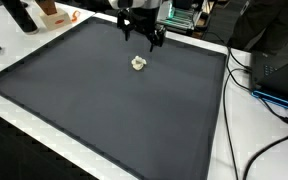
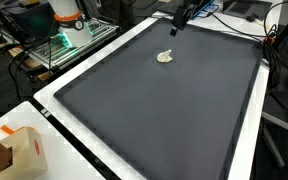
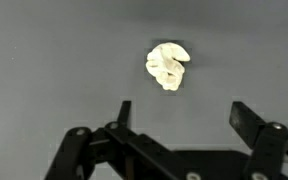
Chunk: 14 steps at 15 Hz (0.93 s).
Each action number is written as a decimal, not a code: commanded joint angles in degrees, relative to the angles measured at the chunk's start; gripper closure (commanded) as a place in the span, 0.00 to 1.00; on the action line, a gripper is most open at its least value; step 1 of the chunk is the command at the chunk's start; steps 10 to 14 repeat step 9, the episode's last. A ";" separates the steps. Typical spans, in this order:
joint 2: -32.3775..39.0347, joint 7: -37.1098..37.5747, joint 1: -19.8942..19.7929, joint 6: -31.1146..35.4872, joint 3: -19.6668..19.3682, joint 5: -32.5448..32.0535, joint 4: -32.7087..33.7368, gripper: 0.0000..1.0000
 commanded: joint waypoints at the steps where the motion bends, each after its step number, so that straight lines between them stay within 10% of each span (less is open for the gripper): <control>1: -6.68 -2.82 -3.01 5.65 0.69 4.56 -8.91 0.00; 14: -6.19 -2.30 -3.14 5.03 0.45 3.64 -7.75 0.00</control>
